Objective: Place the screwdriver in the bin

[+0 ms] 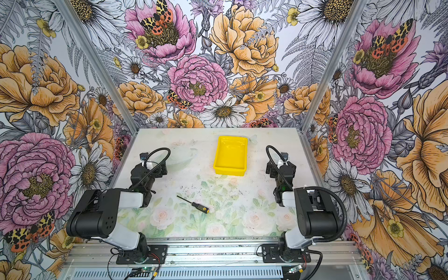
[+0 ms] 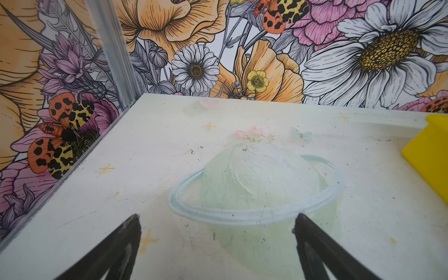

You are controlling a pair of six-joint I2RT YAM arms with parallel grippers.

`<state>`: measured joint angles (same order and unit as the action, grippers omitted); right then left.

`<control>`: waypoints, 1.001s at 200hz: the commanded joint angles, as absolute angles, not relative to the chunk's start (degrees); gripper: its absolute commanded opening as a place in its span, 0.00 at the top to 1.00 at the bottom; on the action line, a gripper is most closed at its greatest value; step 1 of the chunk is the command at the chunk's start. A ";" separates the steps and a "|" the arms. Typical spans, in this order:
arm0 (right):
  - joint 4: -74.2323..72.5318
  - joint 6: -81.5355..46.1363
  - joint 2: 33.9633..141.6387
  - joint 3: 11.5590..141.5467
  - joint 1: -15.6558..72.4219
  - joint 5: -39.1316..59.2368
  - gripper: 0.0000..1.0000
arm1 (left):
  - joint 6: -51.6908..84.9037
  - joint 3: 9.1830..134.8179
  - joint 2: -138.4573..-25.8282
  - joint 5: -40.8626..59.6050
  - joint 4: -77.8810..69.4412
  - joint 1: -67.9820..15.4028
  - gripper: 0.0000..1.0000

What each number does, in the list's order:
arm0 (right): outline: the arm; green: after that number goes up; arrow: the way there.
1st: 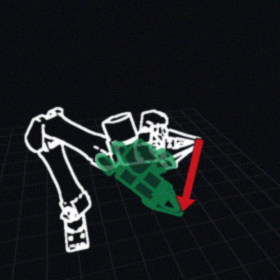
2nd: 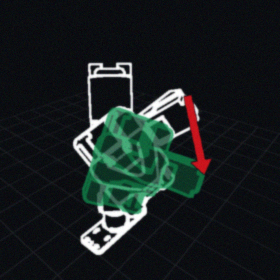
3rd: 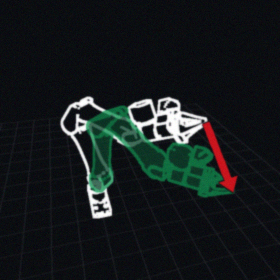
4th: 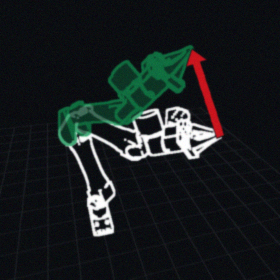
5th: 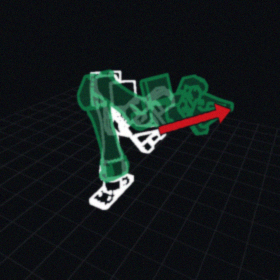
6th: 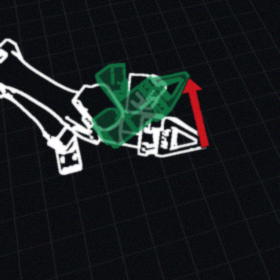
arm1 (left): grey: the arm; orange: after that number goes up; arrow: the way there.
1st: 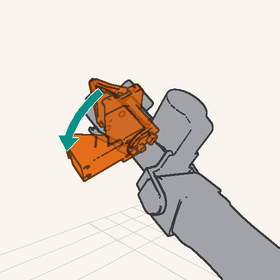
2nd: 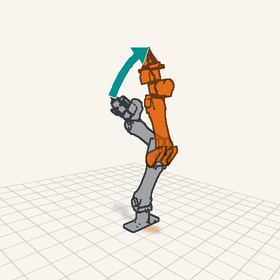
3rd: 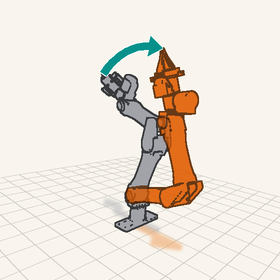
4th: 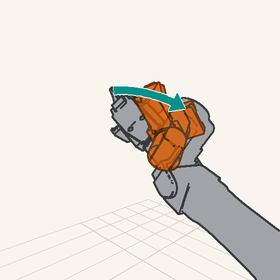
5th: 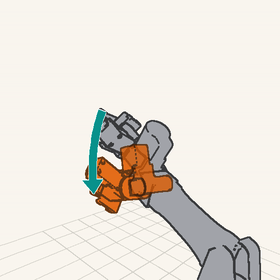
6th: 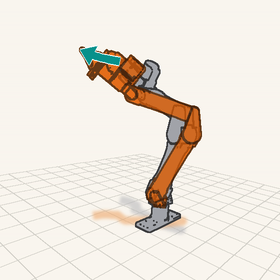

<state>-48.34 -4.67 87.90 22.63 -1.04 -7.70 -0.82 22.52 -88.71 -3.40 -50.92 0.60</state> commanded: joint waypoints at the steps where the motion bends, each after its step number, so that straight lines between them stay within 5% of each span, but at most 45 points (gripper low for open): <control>1: -49.65 -5.32 87.98 22.46 -0.70 -8.39 0.00 | -0.88 21.91 -88.68 -3.18 -52.91 0.66 0.01; 200: -49.54 -5.32 87.89 22.47 -0.74 -8.43 0.00 | 0.09 22.10 -87.86 -4.27 -51.68 1.11 0.01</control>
<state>-48.31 -4.69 87.90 22.65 -1.04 -7.70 -0.38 22.52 -88.71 -3.33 -50.89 0.99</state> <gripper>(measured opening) 0.995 0.987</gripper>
